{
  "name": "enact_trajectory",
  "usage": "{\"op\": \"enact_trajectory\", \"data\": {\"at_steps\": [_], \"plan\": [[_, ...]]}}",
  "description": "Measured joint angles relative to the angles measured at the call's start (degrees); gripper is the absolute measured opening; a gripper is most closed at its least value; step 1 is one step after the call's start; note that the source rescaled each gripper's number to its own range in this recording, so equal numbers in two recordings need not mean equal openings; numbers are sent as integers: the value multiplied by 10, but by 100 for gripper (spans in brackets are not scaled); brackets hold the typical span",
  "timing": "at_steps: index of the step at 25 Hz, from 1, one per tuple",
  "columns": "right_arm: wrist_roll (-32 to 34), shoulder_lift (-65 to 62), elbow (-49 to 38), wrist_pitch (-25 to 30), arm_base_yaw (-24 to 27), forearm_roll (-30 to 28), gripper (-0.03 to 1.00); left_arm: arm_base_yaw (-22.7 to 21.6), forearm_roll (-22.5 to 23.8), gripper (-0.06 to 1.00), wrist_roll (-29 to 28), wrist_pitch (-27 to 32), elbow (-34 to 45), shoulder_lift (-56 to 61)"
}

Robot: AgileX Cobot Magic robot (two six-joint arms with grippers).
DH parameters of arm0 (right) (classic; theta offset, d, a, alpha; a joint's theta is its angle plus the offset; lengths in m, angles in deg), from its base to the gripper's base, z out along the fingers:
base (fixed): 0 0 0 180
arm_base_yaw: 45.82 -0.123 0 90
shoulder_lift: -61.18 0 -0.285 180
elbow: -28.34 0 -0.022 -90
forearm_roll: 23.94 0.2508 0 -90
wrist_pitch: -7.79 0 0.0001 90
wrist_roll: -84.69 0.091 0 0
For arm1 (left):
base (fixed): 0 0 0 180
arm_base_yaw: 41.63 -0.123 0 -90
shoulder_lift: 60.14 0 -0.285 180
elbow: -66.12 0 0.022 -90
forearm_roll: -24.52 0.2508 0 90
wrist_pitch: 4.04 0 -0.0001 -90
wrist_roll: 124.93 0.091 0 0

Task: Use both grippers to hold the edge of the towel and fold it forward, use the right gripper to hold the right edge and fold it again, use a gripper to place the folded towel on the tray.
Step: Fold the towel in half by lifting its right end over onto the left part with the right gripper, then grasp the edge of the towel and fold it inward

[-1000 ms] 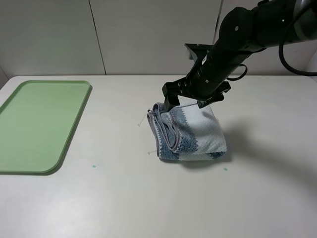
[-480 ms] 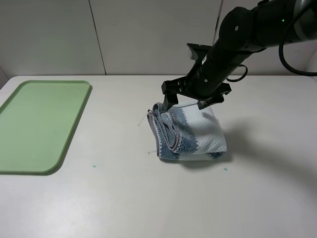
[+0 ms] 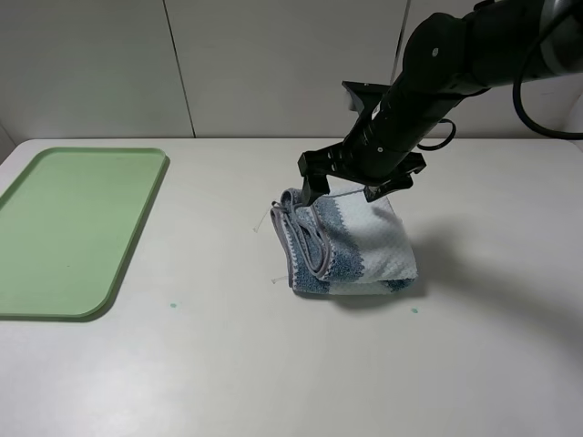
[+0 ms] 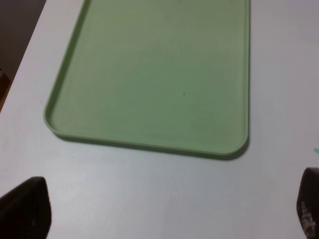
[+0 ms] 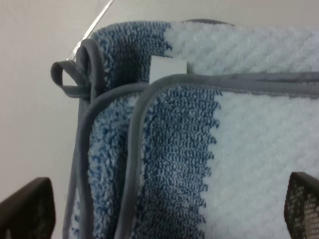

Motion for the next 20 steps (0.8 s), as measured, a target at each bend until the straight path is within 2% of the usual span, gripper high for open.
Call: {"op": "enact_trajectory", "data": {"at_steps": [5,13,20], "plan": [[-1,0,0,3,0,0,100,0,0,99,0,0,0,0],[-39,-2,0,48,0,-13,100,0,0,99,0,0,0,0],[-47,-52,0,90,0,-57,100,0,0,99,0,0,0,0]]}}
